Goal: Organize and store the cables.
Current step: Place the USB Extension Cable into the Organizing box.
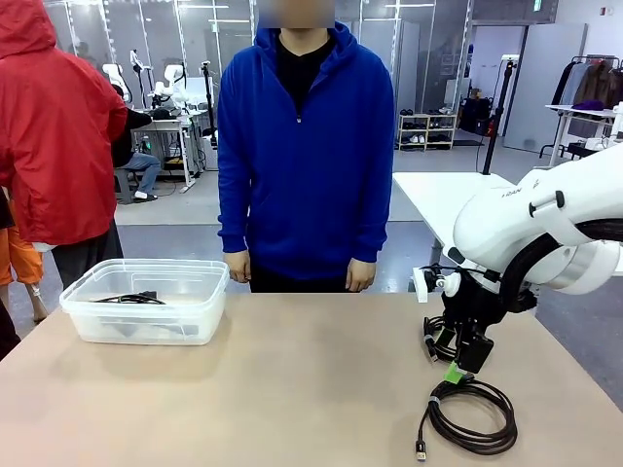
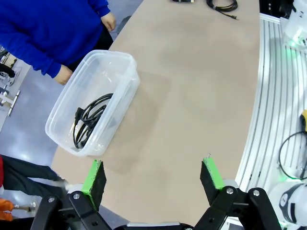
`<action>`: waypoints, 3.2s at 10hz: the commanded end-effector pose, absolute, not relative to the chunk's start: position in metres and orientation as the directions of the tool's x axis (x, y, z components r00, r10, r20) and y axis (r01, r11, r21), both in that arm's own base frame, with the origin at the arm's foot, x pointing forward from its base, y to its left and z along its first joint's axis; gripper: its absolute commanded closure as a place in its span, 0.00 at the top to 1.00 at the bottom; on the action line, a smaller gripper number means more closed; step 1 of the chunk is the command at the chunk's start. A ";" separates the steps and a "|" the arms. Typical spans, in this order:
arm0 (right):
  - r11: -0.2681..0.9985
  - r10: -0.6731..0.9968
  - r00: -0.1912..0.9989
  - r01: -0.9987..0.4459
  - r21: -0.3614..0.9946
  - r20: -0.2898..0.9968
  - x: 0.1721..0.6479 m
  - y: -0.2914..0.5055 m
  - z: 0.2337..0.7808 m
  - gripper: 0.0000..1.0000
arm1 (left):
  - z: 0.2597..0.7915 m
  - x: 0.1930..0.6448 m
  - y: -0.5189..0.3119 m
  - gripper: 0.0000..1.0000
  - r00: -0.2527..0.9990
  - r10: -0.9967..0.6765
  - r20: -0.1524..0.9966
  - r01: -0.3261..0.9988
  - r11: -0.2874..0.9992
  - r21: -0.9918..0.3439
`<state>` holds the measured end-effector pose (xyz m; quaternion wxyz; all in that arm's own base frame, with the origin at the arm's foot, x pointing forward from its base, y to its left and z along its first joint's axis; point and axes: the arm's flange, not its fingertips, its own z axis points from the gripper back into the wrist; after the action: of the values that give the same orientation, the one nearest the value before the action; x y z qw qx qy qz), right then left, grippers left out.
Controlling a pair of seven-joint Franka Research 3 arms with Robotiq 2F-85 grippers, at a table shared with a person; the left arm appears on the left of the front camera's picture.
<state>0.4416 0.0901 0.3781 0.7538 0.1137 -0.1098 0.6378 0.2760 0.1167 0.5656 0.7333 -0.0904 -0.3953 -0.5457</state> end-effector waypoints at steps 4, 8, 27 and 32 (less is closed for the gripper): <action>0.304 0.941 0.308 -0.951 0.050 0.137 0.443 0.113 0.366 1.00 | 0.567 0.274 0.116 1.00 0.086 -0.732 0.676 0.877 0.377 0.297; 0.379 0.924 0.379 -0.925 0.008 0.040 0.429 0.146 0.344 1.00 | 0.567 0.274 0.116 1.00 0.086 -0.732 0.676 0.877 0.377 0.297; 0.980 -0.068 0.996 0.057 0.193 0.052 0.413 0.109 0.323 1.00 | 0.567 0.274 0.116 1.00 0.086 -0.732 0.676 0.877 0.377 0.297; 0.971 -0.209 0.978 0.209 0.113 -0.008 0.419 0.134 0.322 1.00 | 0.567 0.274 0.116 1.00 0.086 -0.732 0.676 0.877 0.377 0.297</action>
<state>0.4115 0.1196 0.3171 0.9946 0.0799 -0.0161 -0.0646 0.2759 0.1164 0.5656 0.7332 -0.0908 -0.3949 -0.5461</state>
